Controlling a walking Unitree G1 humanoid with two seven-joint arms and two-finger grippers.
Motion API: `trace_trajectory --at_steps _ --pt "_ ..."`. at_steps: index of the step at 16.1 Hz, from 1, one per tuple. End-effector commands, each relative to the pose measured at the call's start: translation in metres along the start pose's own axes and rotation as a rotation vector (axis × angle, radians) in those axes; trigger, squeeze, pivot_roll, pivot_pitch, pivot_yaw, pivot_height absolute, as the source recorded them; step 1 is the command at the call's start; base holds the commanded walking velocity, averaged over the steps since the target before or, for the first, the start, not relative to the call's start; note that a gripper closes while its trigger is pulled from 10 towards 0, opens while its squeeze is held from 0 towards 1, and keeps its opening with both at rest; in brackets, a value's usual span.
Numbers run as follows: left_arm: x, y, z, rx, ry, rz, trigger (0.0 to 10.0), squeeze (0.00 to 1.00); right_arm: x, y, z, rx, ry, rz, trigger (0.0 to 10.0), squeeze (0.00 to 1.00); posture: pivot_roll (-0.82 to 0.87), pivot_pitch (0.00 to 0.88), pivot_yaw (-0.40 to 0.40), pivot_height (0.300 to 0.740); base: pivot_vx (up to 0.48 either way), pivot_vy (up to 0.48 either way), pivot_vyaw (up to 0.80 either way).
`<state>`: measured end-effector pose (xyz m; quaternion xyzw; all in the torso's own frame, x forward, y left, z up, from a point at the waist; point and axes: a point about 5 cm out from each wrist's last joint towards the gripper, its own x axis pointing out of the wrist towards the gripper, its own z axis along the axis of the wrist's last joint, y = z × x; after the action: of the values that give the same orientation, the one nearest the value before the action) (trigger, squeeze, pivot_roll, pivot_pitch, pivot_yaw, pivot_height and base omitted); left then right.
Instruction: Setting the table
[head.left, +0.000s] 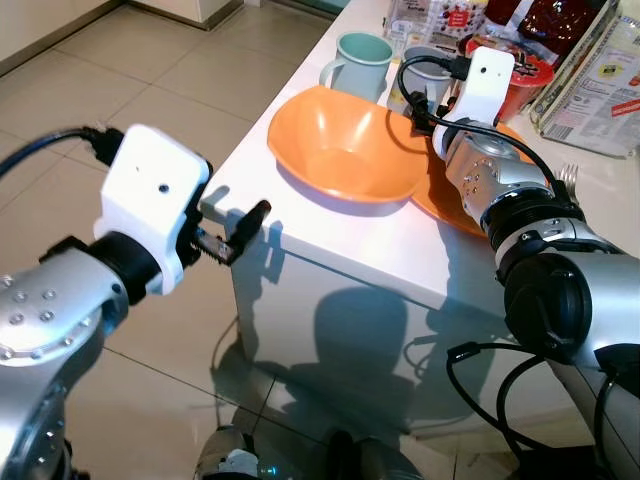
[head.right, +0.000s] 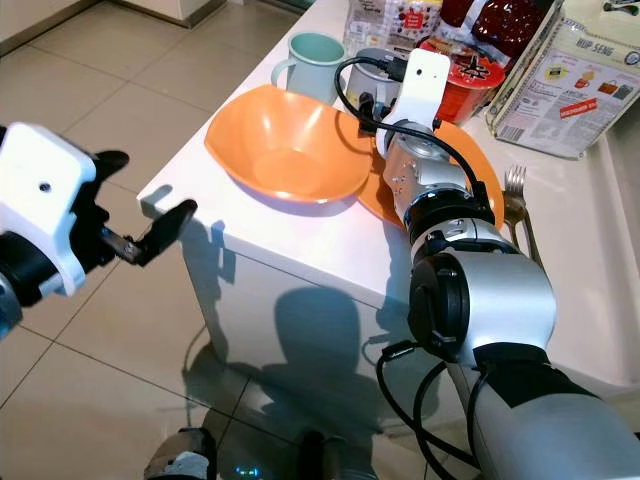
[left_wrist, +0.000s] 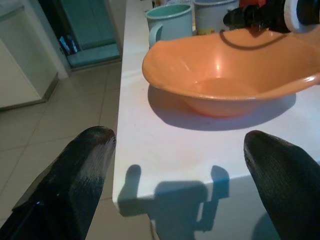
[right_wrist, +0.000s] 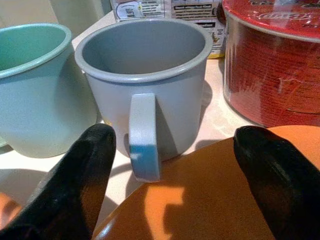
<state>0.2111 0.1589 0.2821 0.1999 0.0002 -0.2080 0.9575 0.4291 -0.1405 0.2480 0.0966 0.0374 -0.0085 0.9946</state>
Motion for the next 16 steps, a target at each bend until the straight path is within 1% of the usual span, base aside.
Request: trace_trajectory --at_steps 1,4,10,16 --pt "-0.0044 -0.0007 0.0039 0.019 -0.007 -0.010 10.0 0.00 0.0000 0.0006 -0.0007 0.011 0.004 0.017 0.0 0.00 0.38 0.243 -0.148 0.740 0.000 0.000 0.00" --pt "-0.0057 0.0011 0.0045 0.022 0.007 -0.011 10.0 0.00 0.0000 0.0024 -0.0003 -0.017 -0.004 0.042 0.0 0.00 0.39 0.250 -0.145 0.740 0.000 0.000 0.00" --pt "-0.0087 0.0048 0.0079 0.035 0.016 -0.008 10.0 0.00 -0.0002 -0.0017 0.0025 0.003 -0.039 0.046 0.0 0.00 0.40 0.248 -0.144 0.740 0.000 0.000 0.00" --pt "-0.0112 0.0069 0.0108 0.041 0.018 -0.004 10.0 0.00 -0.0002 -0.0016 0.0042 0.008 -0.054 0.042 0.0 0.00 0.41 0.251 -0.145 0.740 0.000 0.000 0.00"
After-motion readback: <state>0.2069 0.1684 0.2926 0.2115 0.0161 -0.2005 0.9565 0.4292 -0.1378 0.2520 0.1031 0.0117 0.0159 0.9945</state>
